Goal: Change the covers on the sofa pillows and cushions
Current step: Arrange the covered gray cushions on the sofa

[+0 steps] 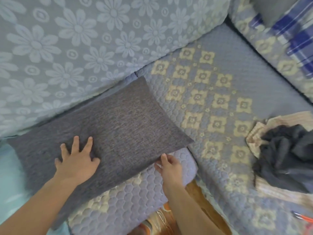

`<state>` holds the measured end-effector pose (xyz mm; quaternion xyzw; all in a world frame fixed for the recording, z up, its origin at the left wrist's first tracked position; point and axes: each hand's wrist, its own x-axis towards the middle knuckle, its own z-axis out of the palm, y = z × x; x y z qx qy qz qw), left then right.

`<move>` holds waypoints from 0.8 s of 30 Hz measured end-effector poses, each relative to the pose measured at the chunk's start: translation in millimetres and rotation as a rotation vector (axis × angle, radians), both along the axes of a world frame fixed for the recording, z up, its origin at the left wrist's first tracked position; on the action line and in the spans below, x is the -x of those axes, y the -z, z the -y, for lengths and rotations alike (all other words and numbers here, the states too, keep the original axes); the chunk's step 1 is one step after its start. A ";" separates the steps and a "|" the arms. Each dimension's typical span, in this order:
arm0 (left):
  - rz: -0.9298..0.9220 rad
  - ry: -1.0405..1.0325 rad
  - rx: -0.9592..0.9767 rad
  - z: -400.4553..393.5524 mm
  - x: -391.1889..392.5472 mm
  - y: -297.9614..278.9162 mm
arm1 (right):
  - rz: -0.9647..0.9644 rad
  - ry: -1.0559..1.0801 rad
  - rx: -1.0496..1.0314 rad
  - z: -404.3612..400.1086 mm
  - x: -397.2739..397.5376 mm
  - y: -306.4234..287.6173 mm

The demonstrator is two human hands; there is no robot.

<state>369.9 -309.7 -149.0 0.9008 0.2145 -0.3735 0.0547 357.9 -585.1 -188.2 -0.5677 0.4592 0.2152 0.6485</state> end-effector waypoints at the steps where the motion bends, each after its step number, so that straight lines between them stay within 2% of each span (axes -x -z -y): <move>1: 0.113 0.070 0.016 5.8 1.2 -1.0 | 0.013 0.013 0.002 -1.2 -2.8 0.8; 3: 0.355 0.327 0.090 22.2 7.9 -2.4 | 0.051 0.007 0.038 -6.7 -7.7 0.9; 4: 0.419 0.479 0.113 30.3 11.9 0.3 | 0.081 -0.005 0.068 -9.9 -10.5 -0.7; 6: 0.432 0.679 0.102 43.6 14.7 10.5 | 0.164 -0.047 0.162 -15.1 -13.6 -6.1; 10: 0.329 0.567 0.002 50.7 -1.1 25.7 | 0.347 -0.326 0.357 -26.7 -5.0 -18.7; 13: 0.295 0.534 0.001 49.1 -6.2 27.7 | 0.393 -0.479 0.437 -25.9 2.9 -22.9; 15: 0.263 0.538 0.008 52.1 -9.3 24.3 | 0.396 -0.484 0.483 -16.0 1.9 -20.4; 18: 0.197 0.529 0.034 56.4 -14.6 20.8 | 0.293 -0.319 0.453 -53.1 1.3 -15.7; 21: 0.119 0.472 0.016 43.4 -15.2 24.5 | 0.251 -0.558 0.344 -126.4 28.3 -5.5; 22: 0.113 0.478 0.010 34.7 -13.2 25.4 | 0.251 -0.569 0.354 -128.9 31.9 0.8; 24: 0.167 0.539 0.036 21.9 -7.7 26.7 | 0.181 -0.411 0.344 -102.9 21.8 8.6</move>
